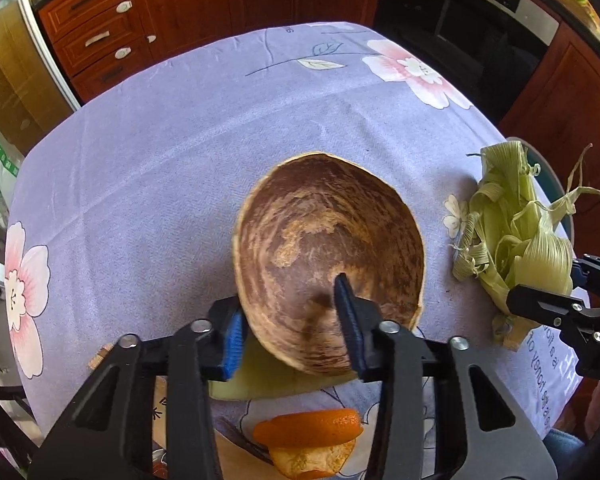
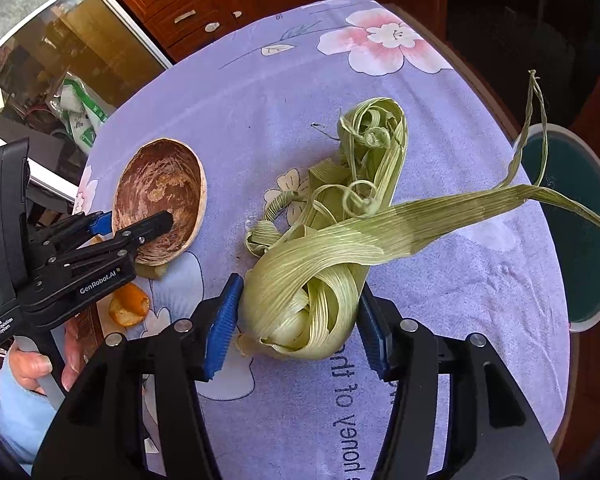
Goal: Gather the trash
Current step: 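Grasp the coconut shell bowl rim with the left tool while the right tool holds the husk, then carry husk and shell over the bin and open both tools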
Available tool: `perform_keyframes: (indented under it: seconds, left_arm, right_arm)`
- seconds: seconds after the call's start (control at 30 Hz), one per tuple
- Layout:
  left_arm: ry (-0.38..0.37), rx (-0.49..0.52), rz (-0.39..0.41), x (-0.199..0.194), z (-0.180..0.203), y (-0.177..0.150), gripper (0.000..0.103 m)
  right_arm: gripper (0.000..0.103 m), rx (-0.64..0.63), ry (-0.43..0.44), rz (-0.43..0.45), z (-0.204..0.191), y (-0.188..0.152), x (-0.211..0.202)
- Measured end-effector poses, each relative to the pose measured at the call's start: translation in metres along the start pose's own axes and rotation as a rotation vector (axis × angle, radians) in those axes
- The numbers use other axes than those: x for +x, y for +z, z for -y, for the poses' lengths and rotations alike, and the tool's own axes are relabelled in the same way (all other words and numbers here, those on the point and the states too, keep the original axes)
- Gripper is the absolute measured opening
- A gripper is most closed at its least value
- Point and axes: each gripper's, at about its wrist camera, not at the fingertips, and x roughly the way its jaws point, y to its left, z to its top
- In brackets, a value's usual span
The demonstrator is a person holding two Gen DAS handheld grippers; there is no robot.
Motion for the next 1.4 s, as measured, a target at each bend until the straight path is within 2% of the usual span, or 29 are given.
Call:
perform_keyframes:
  seconds: [0.13, 0.33, 0.4, 0.47, 0.57, 0.77, 0.9, 1.17, 1.4]
  left_arm:
    - [0.002, -0.025, 0.028, -0.009, -0.002, -0.002, 0.017]
    - [0.027, -0.007, 0.088, -0.026, 0.012, -0.001, 0.009]
    - [0.037, 0.005, 0.107, -0.033, 0.018, 0.001, 0.008]
    - [0.046, 0.009, 0.117, -0.039, 0.023, 0.002, 0.008]
    - [0.06, 0.013, 0.13, -0.047, 0.026, 0.004, 0.008]
    - [0.082, 0.009, 0.137, -0.063, 0.032, 0.005, 0.008]
    - [0.072, 0.023, 0.141, -0.076, 0.046, 0.007, 0.008]
    - [0.049, 0.12, 0.17, -0.097, 0.104, 0.016, 0.008]
    - [-0.016, 0.236, 0.147, -0.082, 0.188, 0.033, 0.008]
  right_arm:
    - [0.055, 0.009, 0.007, -0.003, 0.001, -0.002, 0.002]
    - [0.059, 0.039, 0.026, -0.03, 0.007, -0.003, 0.01]
    - [0.059, 0.041, 0.028, -0.026, 0.007, -0.003, 0.009]
    - [0.05, 0.047, 0.035, -0.01, 0.007, -0.004, 0.005]
    - [0.045, 0.044, 0.041, 0.016, 0.009, -0.003, -0.004]
    - [0.044, 0.027, 0.059, 0.073, 0.008, -0.001, -0.03]
    - [0.044, 0.03, 0.07, 0.118, 0.013, -0.001, -0.053]
    - [0.044, 0.071, 0.068, 0.2, 0.053, -0.007, -0.096]
    - [0.044, 0.178, 0.023, 0.268, 0.128, -0.015, -0.127]
